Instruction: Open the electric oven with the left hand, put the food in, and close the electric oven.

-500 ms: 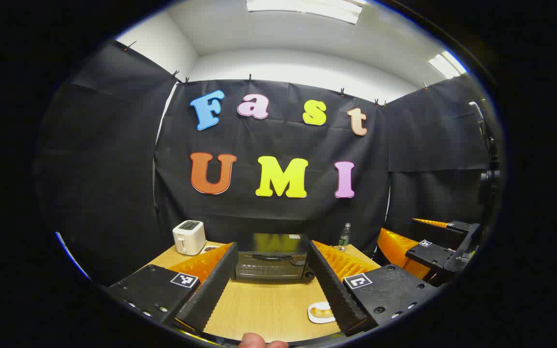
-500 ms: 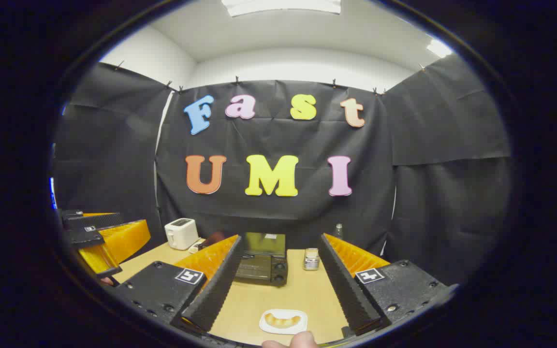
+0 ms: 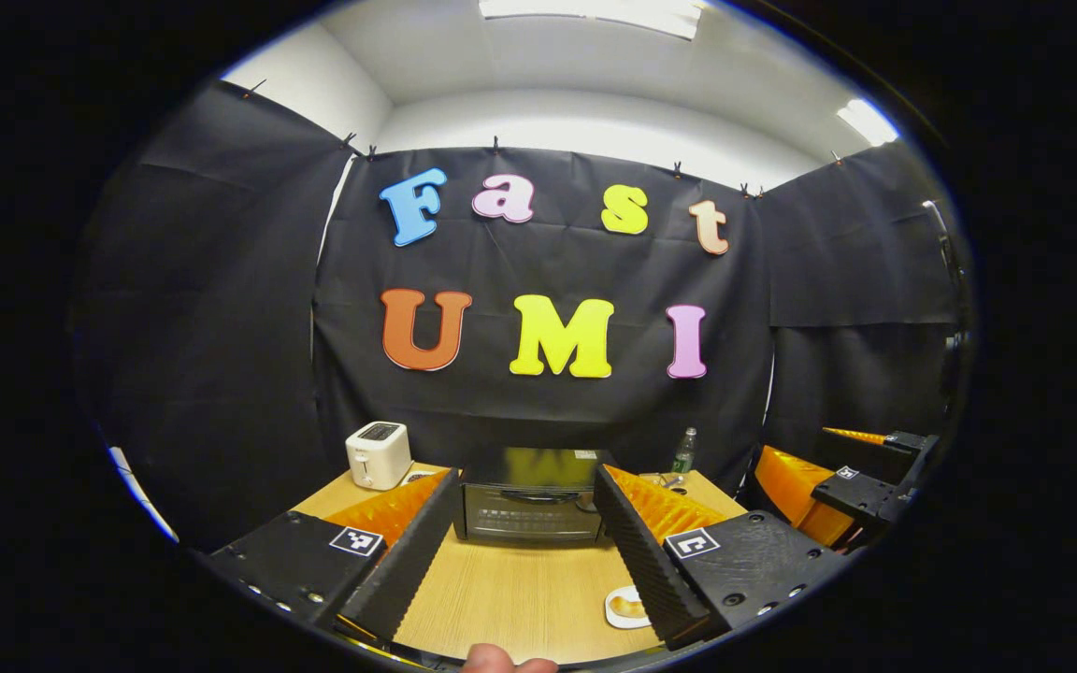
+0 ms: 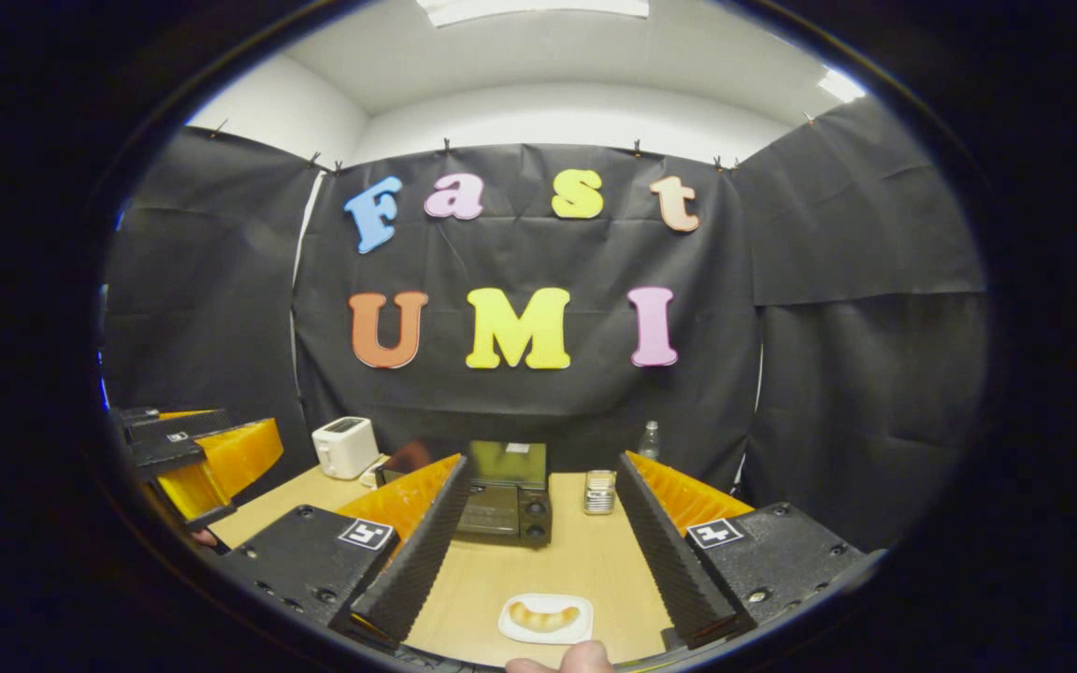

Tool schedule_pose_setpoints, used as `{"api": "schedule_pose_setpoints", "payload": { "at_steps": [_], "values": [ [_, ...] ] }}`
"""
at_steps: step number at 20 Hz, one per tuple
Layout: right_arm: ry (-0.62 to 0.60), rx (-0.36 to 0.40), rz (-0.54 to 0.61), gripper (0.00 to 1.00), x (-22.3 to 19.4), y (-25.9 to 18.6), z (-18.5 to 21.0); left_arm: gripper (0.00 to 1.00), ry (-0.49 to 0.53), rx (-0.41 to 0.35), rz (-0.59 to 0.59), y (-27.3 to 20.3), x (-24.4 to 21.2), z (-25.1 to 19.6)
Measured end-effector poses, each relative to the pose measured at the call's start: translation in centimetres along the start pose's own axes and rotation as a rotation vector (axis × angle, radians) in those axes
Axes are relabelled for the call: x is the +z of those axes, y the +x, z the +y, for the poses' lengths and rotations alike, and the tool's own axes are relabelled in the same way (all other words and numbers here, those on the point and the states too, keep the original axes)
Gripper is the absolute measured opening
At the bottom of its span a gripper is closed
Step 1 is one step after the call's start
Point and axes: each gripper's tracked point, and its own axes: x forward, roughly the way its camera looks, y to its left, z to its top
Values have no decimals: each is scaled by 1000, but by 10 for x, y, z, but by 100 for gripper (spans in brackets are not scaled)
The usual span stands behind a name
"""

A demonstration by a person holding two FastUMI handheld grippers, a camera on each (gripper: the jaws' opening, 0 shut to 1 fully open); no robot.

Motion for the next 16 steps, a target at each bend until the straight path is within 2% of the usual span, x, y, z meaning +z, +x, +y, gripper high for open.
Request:
{"api": "schedule_pose_setpoints", "payload": {
  "at_steps": [16],
  "values": [
    [17,-39,28,98,-7,6,-32,94,17,-35,4,17,-12,-28]
  ]
}}
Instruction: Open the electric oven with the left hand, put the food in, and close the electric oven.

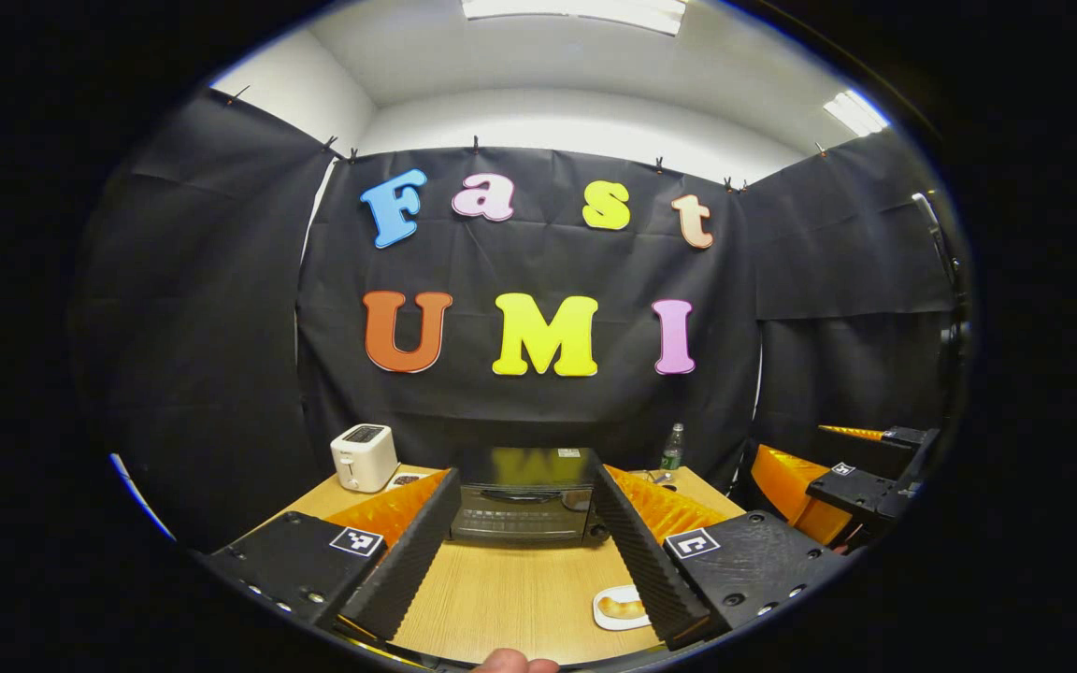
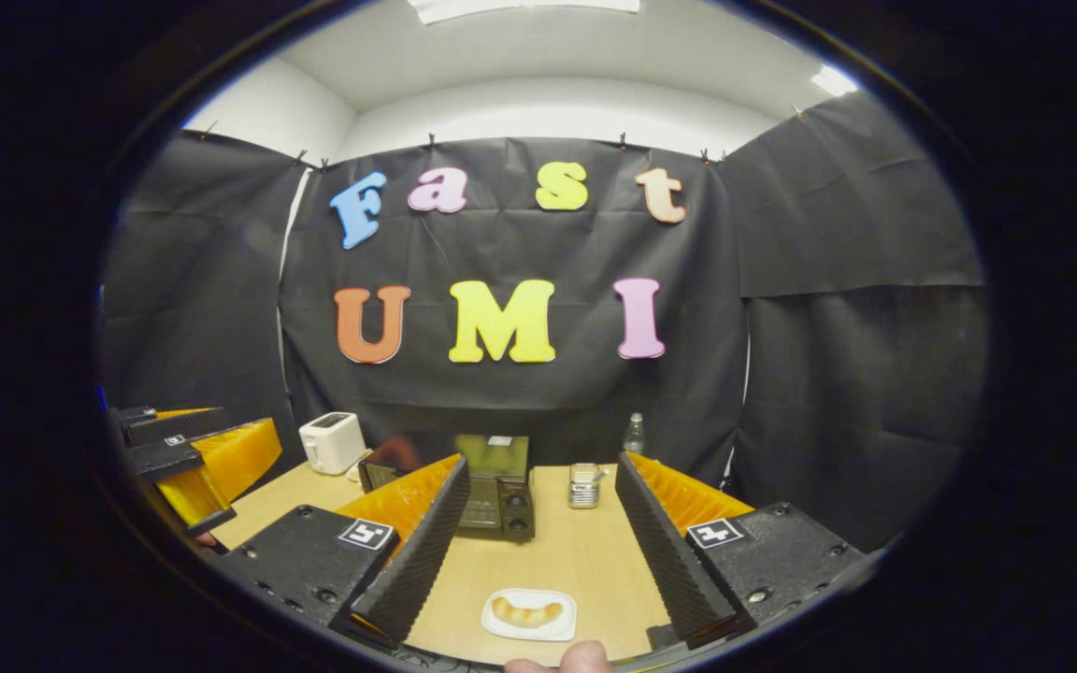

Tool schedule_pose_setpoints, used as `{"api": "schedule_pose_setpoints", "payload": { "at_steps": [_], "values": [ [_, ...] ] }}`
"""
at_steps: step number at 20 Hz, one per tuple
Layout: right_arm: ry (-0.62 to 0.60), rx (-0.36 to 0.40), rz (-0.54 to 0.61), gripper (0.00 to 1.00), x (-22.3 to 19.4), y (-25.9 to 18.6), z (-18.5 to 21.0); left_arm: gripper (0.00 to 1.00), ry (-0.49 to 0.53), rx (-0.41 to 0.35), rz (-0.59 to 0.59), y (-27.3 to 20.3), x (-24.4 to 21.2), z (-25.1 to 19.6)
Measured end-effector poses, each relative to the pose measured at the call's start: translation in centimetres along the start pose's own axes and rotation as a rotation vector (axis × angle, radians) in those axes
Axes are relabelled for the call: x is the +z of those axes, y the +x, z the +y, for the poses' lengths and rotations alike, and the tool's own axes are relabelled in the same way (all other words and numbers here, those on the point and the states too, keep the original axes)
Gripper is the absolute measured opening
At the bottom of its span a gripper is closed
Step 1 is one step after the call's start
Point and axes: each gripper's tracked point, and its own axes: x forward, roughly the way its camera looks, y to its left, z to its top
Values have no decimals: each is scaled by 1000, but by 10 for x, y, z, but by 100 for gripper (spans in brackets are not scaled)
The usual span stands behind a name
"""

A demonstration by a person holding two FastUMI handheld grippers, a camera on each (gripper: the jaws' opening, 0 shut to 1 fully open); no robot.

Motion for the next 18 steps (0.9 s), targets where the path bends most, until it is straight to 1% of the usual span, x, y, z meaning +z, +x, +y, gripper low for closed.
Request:
{"api": "schedule_pose_setpoints", "payload": {
  "at_steps": [5,8,14,18],
  "values": [
    [6,-24,15,98,-3,13,-19,94,9,4,15,19,-10,-4],
    [5,-47,17,98,-4,27,-36,94,6,12,69,41,-27,-5],
    [41,-102,18,98,-7,73,-89,94,-33,62,146,99,-51,-4],
    [73,-104,33,98,-25,105,-118,94,-13,79,183,150,-71,-2]
  ]
}}
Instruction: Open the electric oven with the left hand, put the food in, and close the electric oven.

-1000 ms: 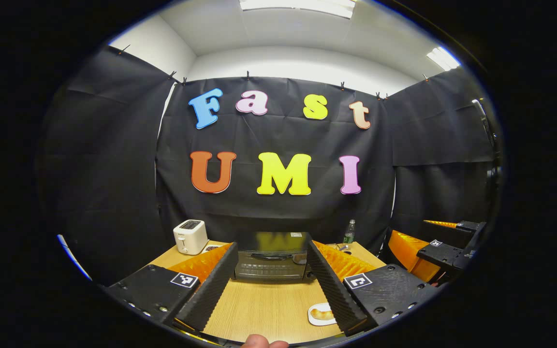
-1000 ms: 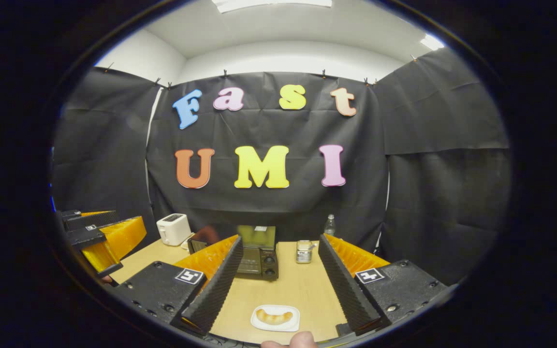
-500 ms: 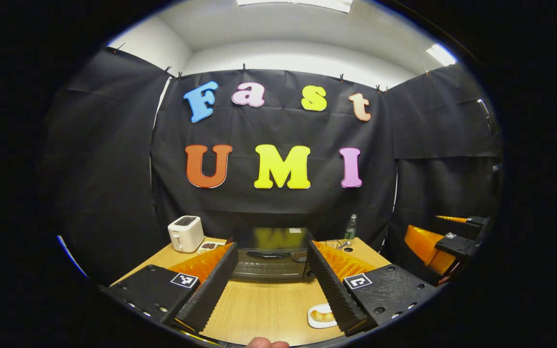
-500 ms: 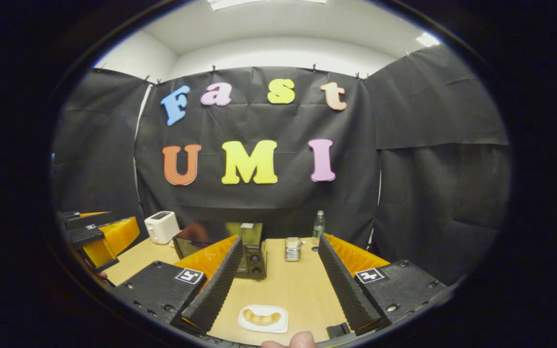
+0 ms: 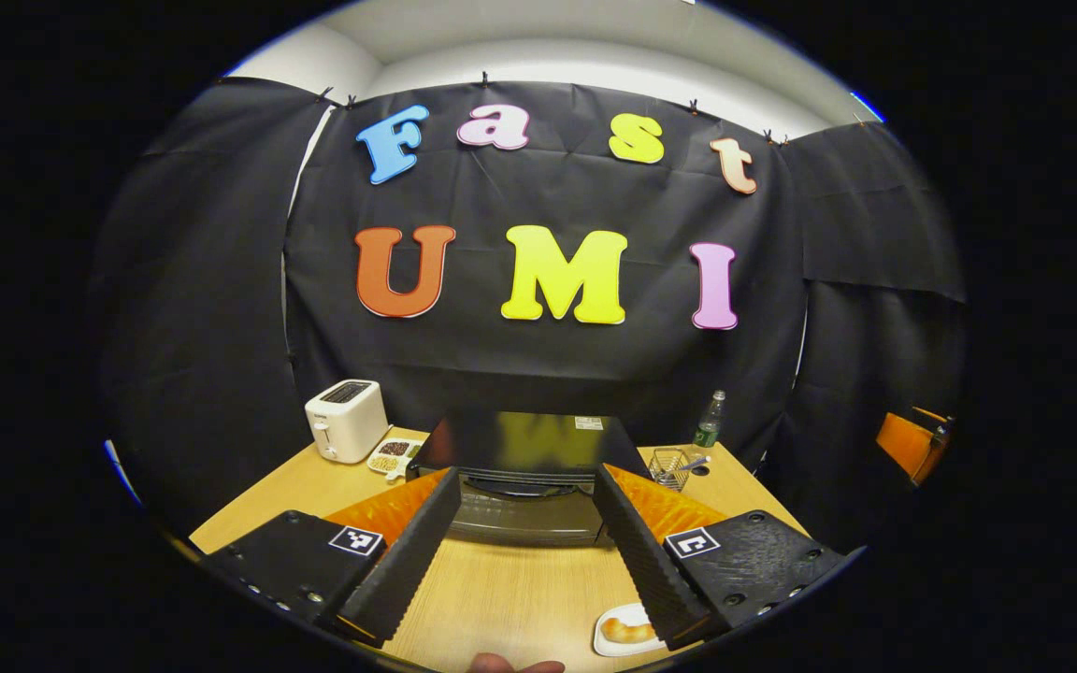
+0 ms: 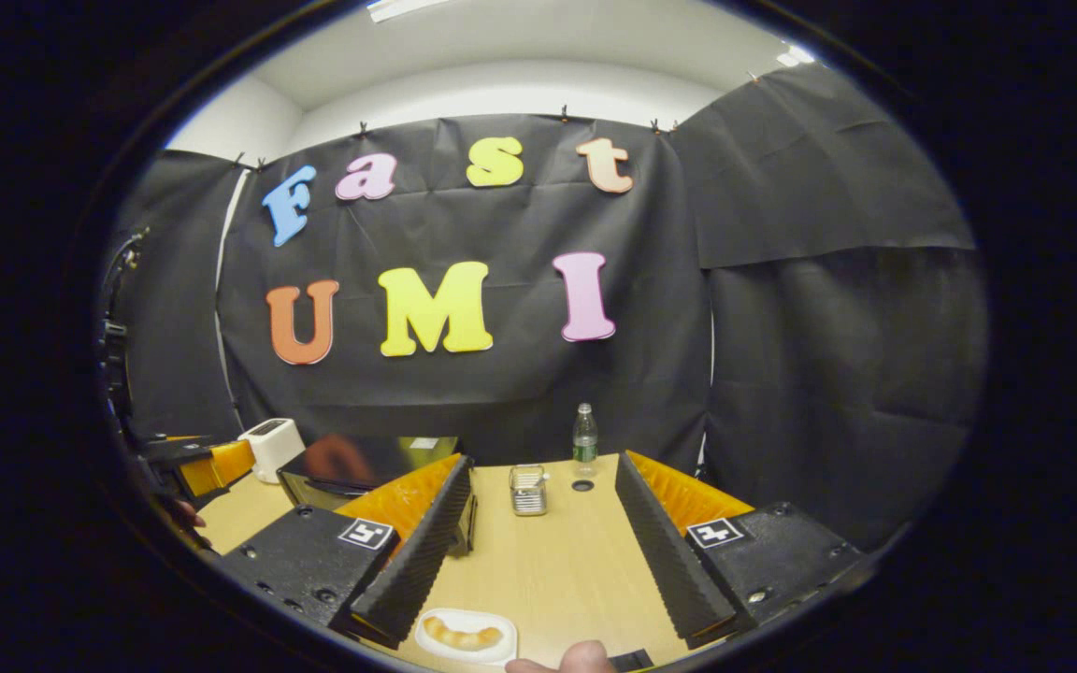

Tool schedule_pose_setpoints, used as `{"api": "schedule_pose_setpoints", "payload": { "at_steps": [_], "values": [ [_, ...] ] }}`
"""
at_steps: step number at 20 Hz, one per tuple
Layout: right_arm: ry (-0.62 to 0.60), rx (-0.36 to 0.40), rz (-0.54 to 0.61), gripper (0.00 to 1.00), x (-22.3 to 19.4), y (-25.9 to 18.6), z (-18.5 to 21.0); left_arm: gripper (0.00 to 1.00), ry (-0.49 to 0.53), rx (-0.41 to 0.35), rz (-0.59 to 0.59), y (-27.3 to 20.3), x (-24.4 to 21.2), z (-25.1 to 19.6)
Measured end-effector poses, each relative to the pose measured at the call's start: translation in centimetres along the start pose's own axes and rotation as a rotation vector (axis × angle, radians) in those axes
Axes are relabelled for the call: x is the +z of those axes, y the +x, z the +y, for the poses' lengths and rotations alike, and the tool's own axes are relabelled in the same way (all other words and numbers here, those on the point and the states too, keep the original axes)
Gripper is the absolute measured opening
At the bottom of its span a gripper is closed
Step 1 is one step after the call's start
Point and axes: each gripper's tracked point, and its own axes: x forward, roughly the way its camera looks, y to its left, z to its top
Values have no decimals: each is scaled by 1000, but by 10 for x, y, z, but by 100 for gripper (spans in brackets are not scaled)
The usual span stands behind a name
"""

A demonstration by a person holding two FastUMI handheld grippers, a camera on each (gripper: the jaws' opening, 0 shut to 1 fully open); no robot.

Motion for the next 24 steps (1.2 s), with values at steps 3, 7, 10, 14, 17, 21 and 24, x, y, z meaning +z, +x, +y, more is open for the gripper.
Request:
{"api": "schedule_pose_setpoints", "payload": {
  "at_steps": [3,7,10,14,17,21,24],
  "values": [
    [5,-16,65,98,-25,17,-24,94,25,-12,44,40,-11,-5],
    [31,-95,92,98,-25,13,-58,94,38,-53,153,88,-39,-11],
    [39,-148,87,98,-29,0,-76,94,37,-41,194,116,-52,-3],
    [40,-220,114,98,-36,-14,-99,95,44,-46,252,138,-77,2],
    [25,-238,120,98,-38,-16,-101,94,64,-46,269,147,-83,6],
    [14,-237,113,98,-34,-19,-91,95,42,-33,308,153,-103,15],
    [9,-230,108,98,-33,-21,-81,96,66,-31,302,153,-101,14]
  ]
}}
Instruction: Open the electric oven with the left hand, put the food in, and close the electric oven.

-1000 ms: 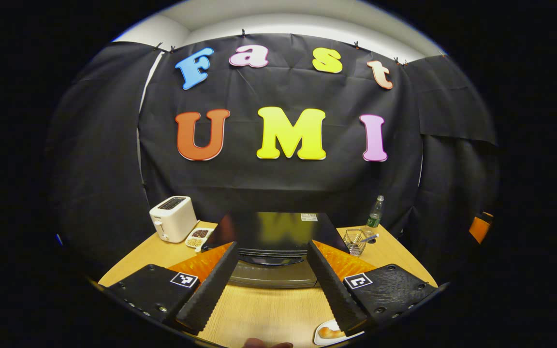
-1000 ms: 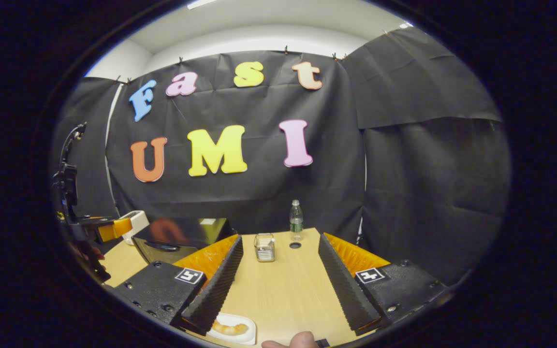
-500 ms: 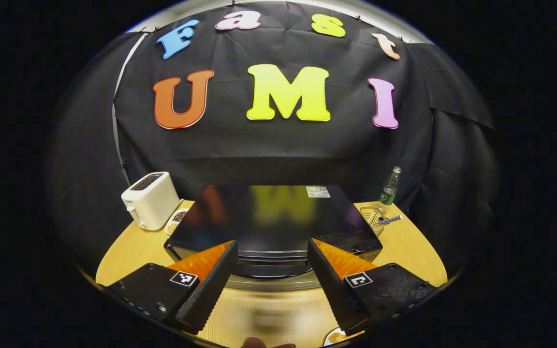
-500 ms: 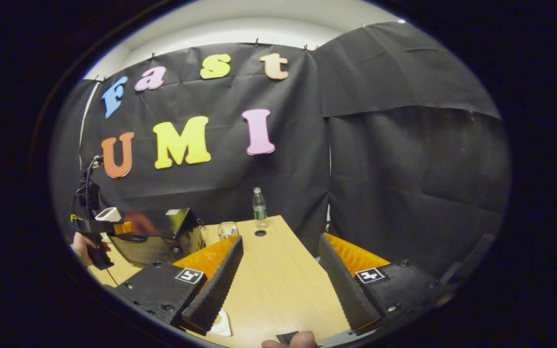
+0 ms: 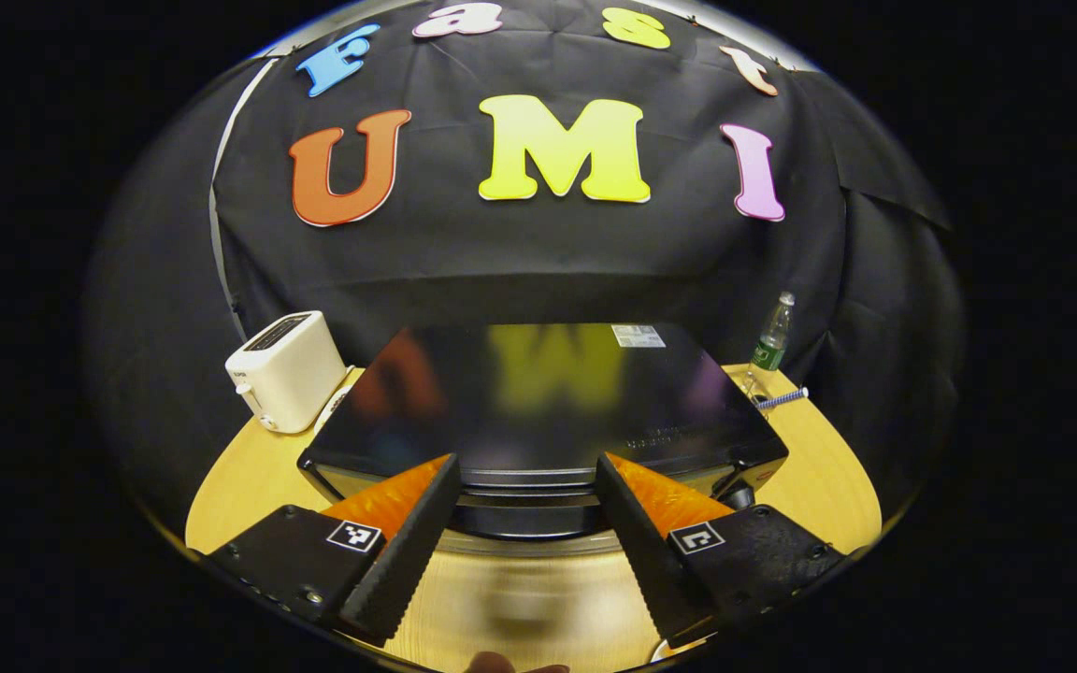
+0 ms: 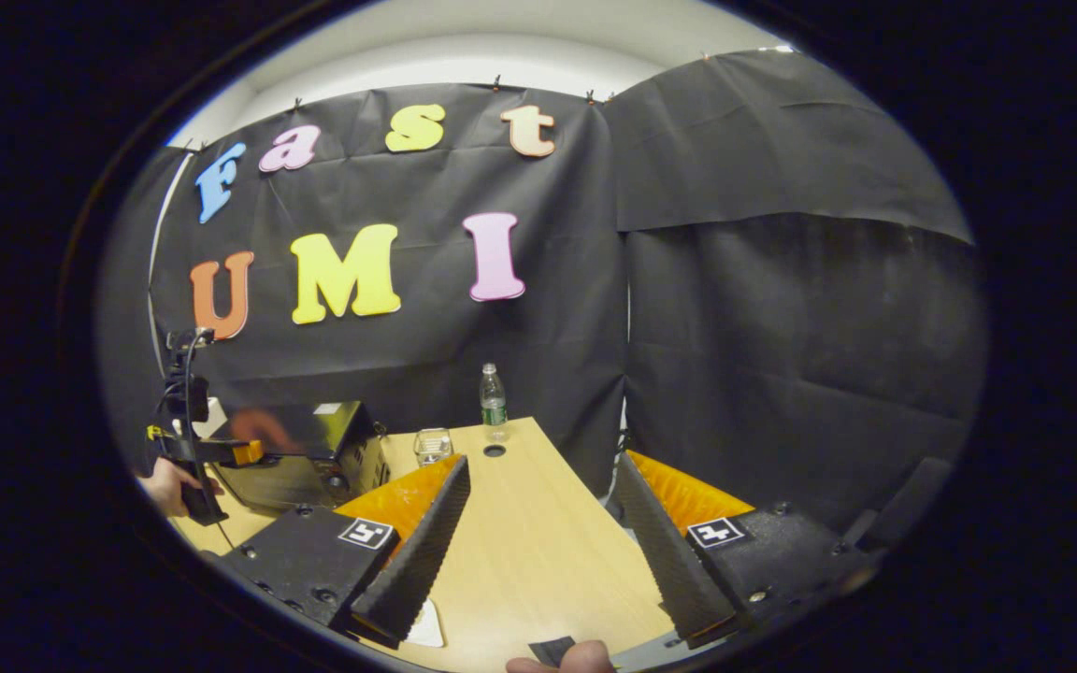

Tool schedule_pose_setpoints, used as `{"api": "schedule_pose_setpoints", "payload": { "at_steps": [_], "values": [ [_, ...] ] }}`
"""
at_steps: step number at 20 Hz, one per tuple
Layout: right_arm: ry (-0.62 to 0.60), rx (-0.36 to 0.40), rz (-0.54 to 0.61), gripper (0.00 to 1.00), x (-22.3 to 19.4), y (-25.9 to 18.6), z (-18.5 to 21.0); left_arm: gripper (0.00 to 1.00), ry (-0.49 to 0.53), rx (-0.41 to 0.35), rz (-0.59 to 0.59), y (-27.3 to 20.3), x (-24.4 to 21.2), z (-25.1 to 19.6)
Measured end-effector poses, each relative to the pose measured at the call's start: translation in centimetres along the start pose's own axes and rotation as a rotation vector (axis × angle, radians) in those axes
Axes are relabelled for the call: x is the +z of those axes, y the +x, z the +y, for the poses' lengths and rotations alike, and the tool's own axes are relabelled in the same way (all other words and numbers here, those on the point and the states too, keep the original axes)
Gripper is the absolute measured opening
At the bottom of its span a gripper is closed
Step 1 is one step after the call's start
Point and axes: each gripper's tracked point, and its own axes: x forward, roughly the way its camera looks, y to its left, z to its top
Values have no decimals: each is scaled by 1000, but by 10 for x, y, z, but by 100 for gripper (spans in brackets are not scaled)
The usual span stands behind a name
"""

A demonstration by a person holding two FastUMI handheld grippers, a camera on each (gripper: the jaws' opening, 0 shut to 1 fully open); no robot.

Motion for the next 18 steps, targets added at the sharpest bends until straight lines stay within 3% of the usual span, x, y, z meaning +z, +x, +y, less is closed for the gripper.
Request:
{"api": "schedule_pose_setpoints", "payload": {
  "at_steps": [6,11,14,15,16,18],
  "values": [
    [6,26,2,98,-4,-12,20,100,-20,-21,73,-31,-22,-3],
    [-2,58,19,98,-12,-24,36,100,-14,-51,126,-64,-68,-3],
    [-21,72,34,98,-21,-34,42,97,-32,-68,172,-75,-90,-4],
    [-27,73,40,98,-24,-38,43,88,-40,-71,184,-78,-97,-3],
    [-30,72,46,98,-27,-42,43,96,-48,-76,201,-82,-104,-3],
    [-34,68,61,98,-33,-49,44,95,-52,-85,225,-87,-114,-4]
  ]
}}
